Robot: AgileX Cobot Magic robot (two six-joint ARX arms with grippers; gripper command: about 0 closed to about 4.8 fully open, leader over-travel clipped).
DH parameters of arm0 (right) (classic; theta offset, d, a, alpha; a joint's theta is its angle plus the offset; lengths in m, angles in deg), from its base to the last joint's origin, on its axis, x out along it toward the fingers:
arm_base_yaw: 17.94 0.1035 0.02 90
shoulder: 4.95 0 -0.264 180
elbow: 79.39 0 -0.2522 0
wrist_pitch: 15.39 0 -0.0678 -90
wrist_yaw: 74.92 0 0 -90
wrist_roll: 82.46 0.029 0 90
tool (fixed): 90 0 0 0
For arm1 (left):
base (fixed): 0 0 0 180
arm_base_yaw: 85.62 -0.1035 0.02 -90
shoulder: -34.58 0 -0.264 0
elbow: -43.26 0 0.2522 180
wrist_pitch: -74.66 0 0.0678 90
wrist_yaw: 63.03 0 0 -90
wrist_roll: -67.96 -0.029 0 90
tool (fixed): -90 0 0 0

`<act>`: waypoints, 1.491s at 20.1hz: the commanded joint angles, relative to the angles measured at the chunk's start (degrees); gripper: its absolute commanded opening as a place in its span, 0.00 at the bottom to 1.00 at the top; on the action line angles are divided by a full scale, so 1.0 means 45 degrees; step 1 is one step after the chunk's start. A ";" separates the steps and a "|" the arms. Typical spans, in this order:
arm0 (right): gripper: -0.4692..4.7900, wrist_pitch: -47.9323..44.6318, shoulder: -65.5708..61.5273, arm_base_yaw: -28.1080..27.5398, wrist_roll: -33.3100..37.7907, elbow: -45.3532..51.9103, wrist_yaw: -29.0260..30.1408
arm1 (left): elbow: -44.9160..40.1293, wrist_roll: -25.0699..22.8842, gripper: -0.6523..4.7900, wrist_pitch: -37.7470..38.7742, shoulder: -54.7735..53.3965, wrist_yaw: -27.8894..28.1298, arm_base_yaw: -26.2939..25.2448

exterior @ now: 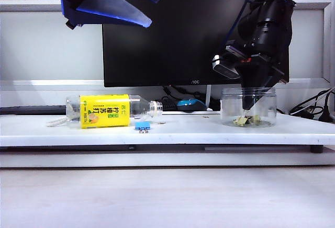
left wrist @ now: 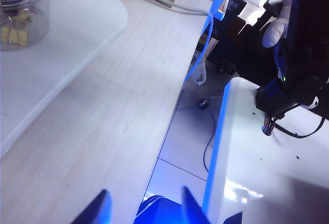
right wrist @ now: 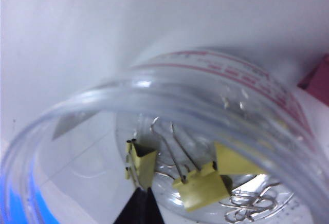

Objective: Take the clips out of the round transparent plastic box and place them on the table.

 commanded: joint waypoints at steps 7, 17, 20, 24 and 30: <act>0.09 -0.0243 0.0063 0.0068 -0.0185 -0.0287 -0.0321 | 0.0010 -0.0044 0.46 -0.0117 0.0029 -0.0097 0.0005; 0.09 -0.0374 0.0068 0.0588 0.0155 -0.2302 0.0097 | 0.0010 -0.0053 0.46 -0.0131 0.0029 -0.0083 0.0005; 0.12 -0.0335 0.0053 0.0563 0.0160 -0.2283 -0.0831 | 0.0010 -0.0087 0.46 -0.0121 0.0029 -0.0058 0.0005; 0.26 -0.0136 -0.0102 0.0355 0.0466 -0.2254 -0.0826 | 0.0010 -0.0092 0.46 -0.0121 0.0029 -0.0053 0.0005; 0.26 -0.0083 -0.0593 0.0355 0.0656 -0.2254 -0.0792 | 0.0010 -0.0107 0.46 -0.0131 0.0029 -0.0044 0.0000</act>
